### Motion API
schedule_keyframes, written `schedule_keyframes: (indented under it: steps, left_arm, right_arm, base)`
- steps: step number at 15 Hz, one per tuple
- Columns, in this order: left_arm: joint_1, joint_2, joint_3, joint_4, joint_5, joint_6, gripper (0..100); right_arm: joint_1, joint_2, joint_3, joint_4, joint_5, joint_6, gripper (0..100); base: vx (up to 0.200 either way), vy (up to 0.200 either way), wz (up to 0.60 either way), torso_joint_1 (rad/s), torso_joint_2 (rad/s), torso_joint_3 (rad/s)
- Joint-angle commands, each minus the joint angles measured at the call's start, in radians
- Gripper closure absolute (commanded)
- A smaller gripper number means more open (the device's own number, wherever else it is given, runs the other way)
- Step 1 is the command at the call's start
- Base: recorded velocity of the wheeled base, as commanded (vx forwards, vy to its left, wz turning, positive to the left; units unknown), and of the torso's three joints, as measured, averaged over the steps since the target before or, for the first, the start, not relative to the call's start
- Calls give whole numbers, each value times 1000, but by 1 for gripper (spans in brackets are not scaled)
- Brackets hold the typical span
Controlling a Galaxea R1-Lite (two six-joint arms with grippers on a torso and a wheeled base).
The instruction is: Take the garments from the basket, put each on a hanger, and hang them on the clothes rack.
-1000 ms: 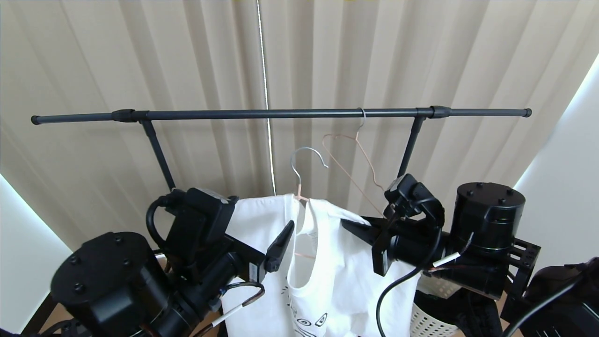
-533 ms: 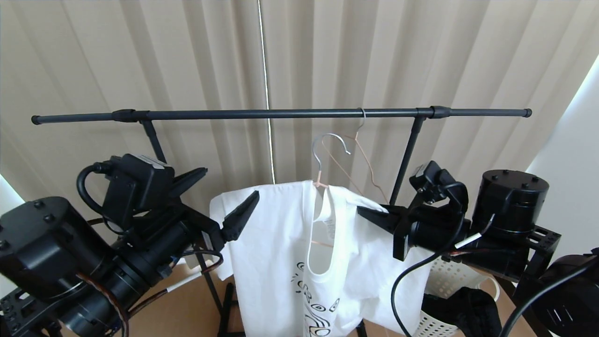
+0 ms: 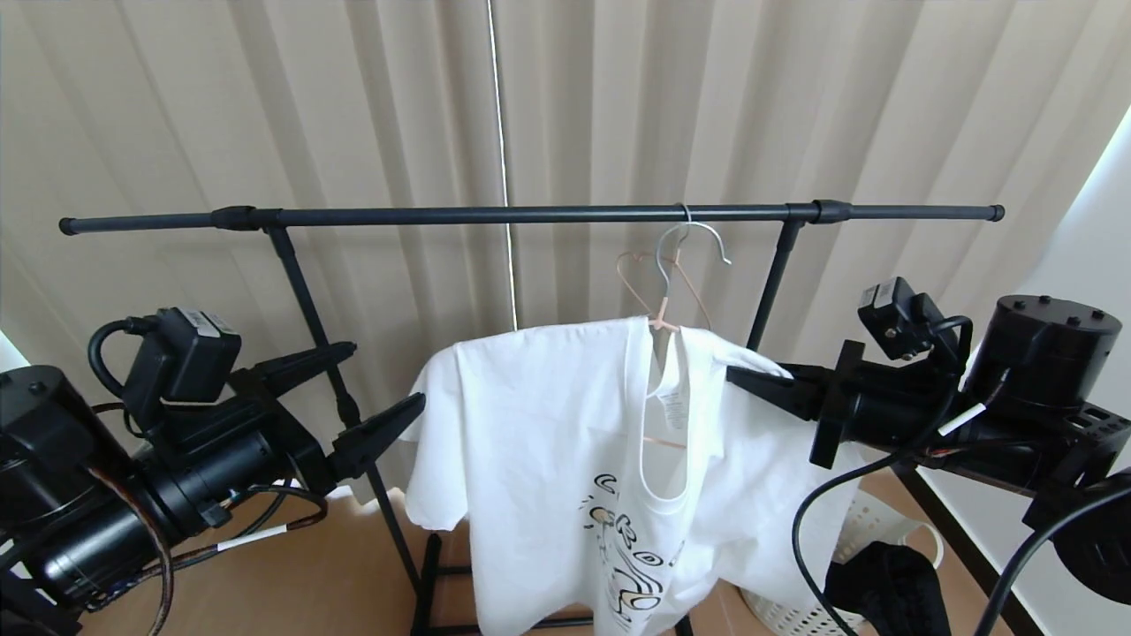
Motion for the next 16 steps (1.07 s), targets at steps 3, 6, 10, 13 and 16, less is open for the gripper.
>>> schedule_keyframes:
  steps: [3,6,10,13,16]
  left_arm:
    - [40,173,4,-8,-11,4,0]
    - [40,292,-10,-54,-3,1,0]
    - [25,339,1,-110,9,-1,0]
    - [22,338,1,-110,11,-1,0]
    - [5,341,-6,-110,47,-2,100]
  right_arm:
    - [-20,-38,8,0,11,0,100]
    - [-20,-54,15,0,28,0,100]
    - [-20,-54,14,0,28,-2,100]
    - [-20,-54,15,0,28,-2,100]
    - [-20,-54,15,0,28,-2,100]
  base:
    - [0,0,0,0,0,0]
    - [0,0,0,0,0,0]
    - [0,0,0,0,0,0]
    - [0,0,0,0,0,0]
    - [0,0,0,0,0,0]
